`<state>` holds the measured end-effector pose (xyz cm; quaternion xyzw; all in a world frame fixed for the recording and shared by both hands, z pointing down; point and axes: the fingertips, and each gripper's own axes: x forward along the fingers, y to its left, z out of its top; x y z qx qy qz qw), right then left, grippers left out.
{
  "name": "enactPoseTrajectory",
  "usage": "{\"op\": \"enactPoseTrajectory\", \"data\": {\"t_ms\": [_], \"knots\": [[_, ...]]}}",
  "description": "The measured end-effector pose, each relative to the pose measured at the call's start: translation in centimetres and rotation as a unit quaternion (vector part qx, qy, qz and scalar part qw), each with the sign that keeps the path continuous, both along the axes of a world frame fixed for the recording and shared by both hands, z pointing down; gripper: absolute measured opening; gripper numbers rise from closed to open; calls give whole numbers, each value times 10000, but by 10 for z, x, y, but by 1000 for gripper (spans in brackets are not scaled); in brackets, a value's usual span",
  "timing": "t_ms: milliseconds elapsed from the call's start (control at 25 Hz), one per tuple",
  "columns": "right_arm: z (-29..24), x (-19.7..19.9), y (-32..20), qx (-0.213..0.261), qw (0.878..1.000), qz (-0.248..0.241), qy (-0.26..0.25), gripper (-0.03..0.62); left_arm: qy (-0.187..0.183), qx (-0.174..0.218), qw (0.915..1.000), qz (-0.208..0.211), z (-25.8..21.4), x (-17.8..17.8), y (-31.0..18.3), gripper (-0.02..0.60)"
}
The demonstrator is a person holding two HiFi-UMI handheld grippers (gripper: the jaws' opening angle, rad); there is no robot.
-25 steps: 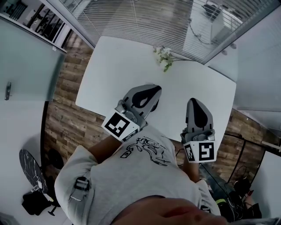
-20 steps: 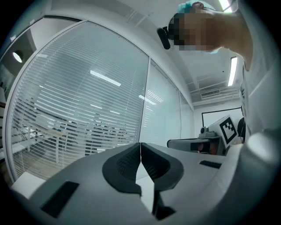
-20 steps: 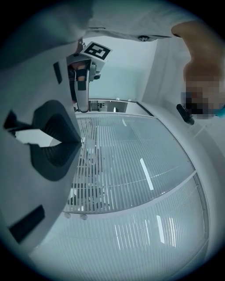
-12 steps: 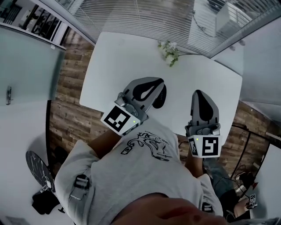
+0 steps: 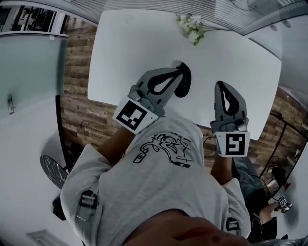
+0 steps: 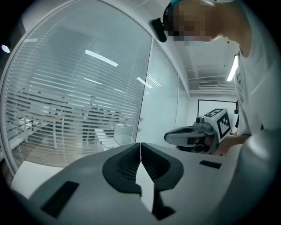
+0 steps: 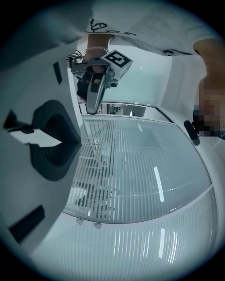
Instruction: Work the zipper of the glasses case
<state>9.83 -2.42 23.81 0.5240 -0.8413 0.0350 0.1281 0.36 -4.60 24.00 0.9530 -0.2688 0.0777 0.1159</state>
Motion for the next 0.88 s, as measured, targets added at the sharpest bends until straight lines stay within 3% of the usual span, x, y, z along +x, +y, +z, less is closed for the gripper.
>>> {"op": "enactPoseTrajectory", "data": {"t_ms": [280,360,520,640,880], "knots": [[58,-4,-5,-328,9960,-357,753,17,-217,-443,9983,308,58,9,4,21],[79,-2,-8,-458,9917,-531,1082,23,-299,-427,9977,422,75,12,0,21],[117,-2,-13,-598,9800,-1018,1600,34,-540,-759,9940,576,113,17,3,21],[149,-6,-19,-640,9641,-1550,2061,43,-702,-1000,9903,667,142,19,6,21],[232,-15,-40,-890,9092,-2761,2986,71,-1003,-1444,9815,754,212,28,2,21]]}}
